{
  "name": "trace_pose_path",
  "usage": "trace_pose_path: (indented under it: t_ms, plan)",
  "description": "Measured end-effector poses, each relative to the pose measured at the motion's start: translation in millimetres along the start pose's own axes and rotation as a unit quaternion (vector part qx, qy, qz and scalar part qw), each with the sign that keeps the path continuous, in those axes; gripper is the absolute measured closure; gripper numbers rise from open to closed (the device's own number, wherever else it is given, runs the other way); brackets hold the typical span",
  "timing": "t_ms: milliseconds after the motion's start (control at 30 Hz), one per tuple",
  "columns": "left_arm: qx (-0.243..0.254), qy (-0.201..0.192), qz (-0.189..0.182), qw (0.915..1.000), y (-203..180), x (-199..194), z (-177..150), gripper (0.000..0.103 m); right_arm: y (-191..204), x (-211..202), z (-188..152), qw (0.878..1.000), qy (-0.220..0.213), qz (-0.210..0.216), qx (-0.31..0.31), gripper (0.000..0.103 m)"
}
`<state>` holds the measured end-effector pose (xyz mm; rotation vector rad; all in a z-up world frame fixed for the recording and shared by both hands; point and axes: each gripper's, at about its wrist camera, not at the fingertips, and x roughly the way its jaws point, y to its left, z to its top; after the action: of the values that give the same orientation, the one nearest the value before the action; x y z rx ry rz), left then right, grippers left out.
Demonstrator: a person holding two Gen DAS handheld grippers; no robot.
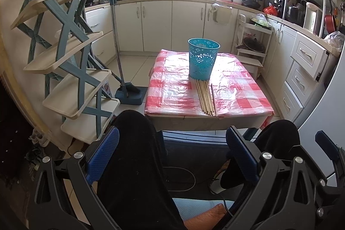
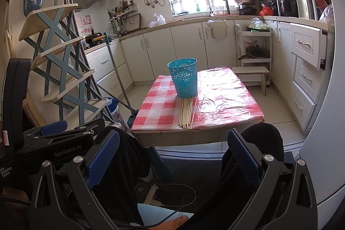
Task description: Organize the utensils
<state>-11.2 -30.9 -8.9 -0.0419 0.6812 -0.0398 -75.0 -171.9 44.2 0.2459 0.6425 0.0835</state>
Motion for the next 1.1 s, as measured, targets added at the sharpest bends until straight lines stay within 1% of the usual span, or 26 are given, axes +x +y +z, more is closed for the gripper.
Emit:
trace_pose_path:
  t_ms: [33,133,167,200,233,267,333,367,433,467,500,533,567,600,633,667,700,733,767,800,833,867,900,933,1000,1100]
  plan:
    - [0.001,0.002,-0.001,1.0,2.1,1.9,0.1,0.008,1.7,2.6,-0.1,1.0,0.0,-0.002,-0.003,0.007]
    - [-0.018,0.022,-0.031,0.9991,7.2,15.5,6.5,0.008,0.8,10.6,2.9,1.0,-0.005,-0.007,-0.01,0.007]
    - [-0.017,0.028,-0.031,0.999,5.5,22.7,9.1,0.008,0.8,10.6,2.9,1.0,-0.005,-0.007,-0.01,0.007]
    - [-0.014,0.034,-0.028,0.9989,3.9,31.0,12.3,0.008,-2.2,28.4,6.3,1.0,0.0,-0.015,-0.009,0.007]
    - [-0.003,0.044,-0.017,0.9989,4.8,37.4,14.1,0.008,-5.5,35.6,8.4,1.0,0.004,-0.017,-0.007,0.007]
    - [0.013,0.048,-0.007,0.9987,4.1,52.4,17.7,0.008,-5.5,35.6,8.4,1.0,0.004,-0.017,-0.007,0.007]
    - [0.016,0.054,-0.005,0.9984,1.5,75.0,24.0,0.008,-13.5,57.8,13.5,1.0,0.015,-0.025,-0.001,0.007]
    - [0.024,0.047,0.0,0.9986,0.9,83.9,26.3,0.008,-17.7,63.9,16.3,0.999,0.019,-0.027,0.001,0.007]
    - [0.018,0.054,-0.003,0.9983,-0.7,110.2,34.8,0.008,-26.5,93.0,21.7,0.999,0.028,-0.035,-0.001,0.007]
    - [0.03,0.074,0.009,0.9968,2.5,124.9,35.4,0.008,-29.4,101.4,24.0,0.999,0.032,-0.038,-0.004,0.007]
    - [0.029,0.074,0.006,0.9968,1.6,137.5,39.8,0.008,-33.1,123.9,27.7,0.998,0.039,-0.039,-0.013,0.007]
    - [0.028,0.073,0.005,0.9969,1.4,145.7,43.3,0.008,-34.8,135.0,30.0,0.998,0.042,-0.042,-0.019,0.007]
    - [0.025,0.078,0.005,0.9966,-0.3,163.4,50.3,0.008,-36.5,143.0,33.0,0.998,0.045,-0.045,-0.023,0.007]
    - [0.02,0.073,0.001,0.9971,-1.1,173.0,55.8,0.008,-40.0,170.8,37.5,0.997,0.058,-0.051,-0.03,0.007]
    - [0.014,0.062,-0.004,0.998,-2.7,179.1,61.1,0.008,-44.4,185.2,40.5,0.996,0.064,-0.052,-0.032,0.007]
    - [0.012,0.067,-0.003,0.9977,-4.2,195.3,65.7,0.008,-45.5,191.4,41.5,0.996,0.066,-0.052,-0.033,0.007]
    - [0.009,0.065,-0.004,0.9979,-4.9,204.8,69.4,0.008,-48.8,217.4,44.1,0.995,0.076,-0.057,-0.038,0.007]
    - [0.007,0.066,-0.003,0.9978,-6.0,217.5,72.5,0.008,-50.9,230.8,45.4,0.994,0.083,-0.058,-0.04,0.008]
    - [0.004,0.069,-0.007,0.9976,-8.1,228.1,74.7,0.008,-52.2,237.7,45.9,0.994,0.087,-0.057,-0.041,0.009]
    - [0.0,0.071,-0.014,0.9974,-8.4,237.4,76.3,0.008,-56.8,256.6,46.4,0.993,0.095,-0.057,-0.04,0.015]
    - [-0.007,0.074,-0.02,0.9971,-7.5,249.6,78.4,0.008,-61.4,269.6,46.1,0.992,0.102,-0.057,-0.039,0.022]
    - [-0.012,0.08,-0.022,0.9965,-7.5,260.6,79.5,0.008,-66.6,292.5,45.8,0.991,0.119,-0.058,-0.037,0.026]
    - [-0.016,0.085,-0.021,0.9961,-6.9,268.9,80.8,0.008,-69.6,302.9,46.9,0.99,0.127,-0.058,-0.035,0.031]
    - [-0.02,0.09,-0.019,0.9956,-6.6,279.3,82.7,0.008,-76.2,322.8,47.1,0.988,0.145,-0.056,-0.024,0.037]
    - [-0.024,0.101,-0.008,0.9945,-6.6,305.6,85.5,0.008,-85.8,349.0,48.4,0.985,0.166,-0.048,-0.003,0.044]
    - [-0.03,0.121,0.003,0.9922,-7.4,340.8,88.3,0.008,-91.2,372.6,52.2,0.982,0.18,-0.048,0.004,0.05]
